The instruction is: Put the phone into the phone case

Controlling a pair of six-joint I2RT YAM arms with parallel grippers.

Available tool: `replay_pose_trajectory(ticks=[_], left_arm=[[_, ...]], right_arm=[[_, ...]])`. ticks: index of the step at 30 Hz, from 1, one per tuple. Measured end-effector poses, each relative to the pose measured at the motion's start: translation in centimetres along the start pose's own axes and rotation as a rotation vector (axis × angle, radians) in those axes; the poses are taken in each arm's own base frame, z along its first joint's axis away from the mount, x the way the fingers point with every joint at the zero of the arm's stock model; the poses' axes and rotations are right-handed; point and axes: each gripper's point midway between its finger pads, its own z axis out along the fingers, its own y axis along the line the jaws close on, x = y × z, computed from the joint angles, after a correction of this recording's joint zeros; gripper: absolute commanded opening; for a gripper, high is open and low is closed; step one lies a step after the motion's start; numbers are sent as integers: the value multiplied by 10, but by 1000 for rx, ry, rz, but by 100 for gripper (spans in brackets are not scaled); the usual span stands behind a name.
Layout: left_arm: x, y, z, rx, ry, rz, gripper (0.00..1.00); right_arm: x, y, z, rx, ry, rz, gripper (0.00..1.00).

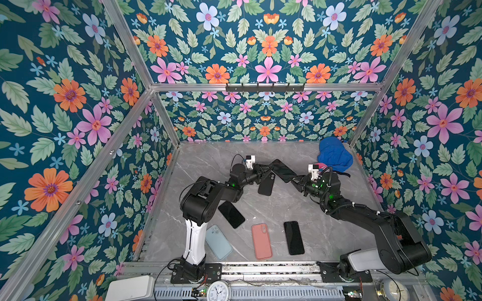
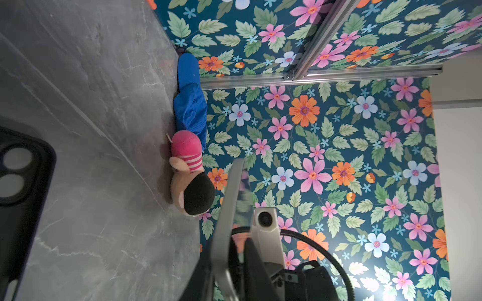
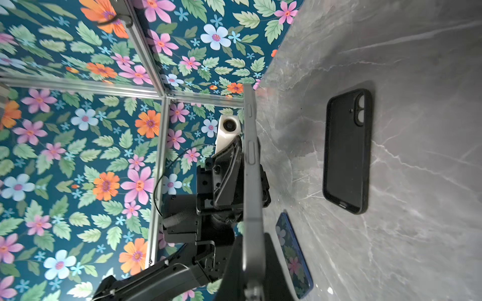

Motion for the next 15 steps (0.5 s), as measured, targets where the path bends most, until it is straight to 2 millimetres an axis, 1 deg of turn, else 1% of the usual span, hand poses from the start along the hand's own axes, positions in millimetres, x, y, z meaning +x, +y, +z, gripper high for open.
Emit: replay_pose_trajectory(ticks=[1, 3, 4, 5, 8, 9, 11, 12, 13, 15], left_arm=[[-1, -1, 0, -12, 6, 16, 45], [-5, -3, 1, -38, 26, 64, 50], [-11, -3, 2, -64, 24, 95, 54], [-17, -3, 3, -94, 21, 132, 56], [-50, 1, 21, -225, 1, 278, 60], [-62, 6, 31, -277, 0, 338, 64], [-74, 21, 50, -373, 25, 430, 66], [-77, 37, 61, -450, 52, 476, 67], [-78, 50, 73, -515, 79, 532, 68], [-75, 70, 89, -634, 132, 635, 72]], right_arm=[[-1, 0, 0, 11, 1, 7, 0], [-5, 0, 0, 24, 4, 8, 0], [-8, 0, -2, 37, 0, 1, 0], [-10, 0, -3, 46, -3, 3, 0], [-11, -7, -12, 113, 3, 3, 0], [-9, -8, -16, 141, 8, -4, 0], [-4, -9, -24, 180, 21, -26, 0], [-2, -9, -29, 197, 27, -39, 0], [-1, -11, -35, 216, 30, -49, 0], [-1, -18, -49, 270, 23, -60, 0]])
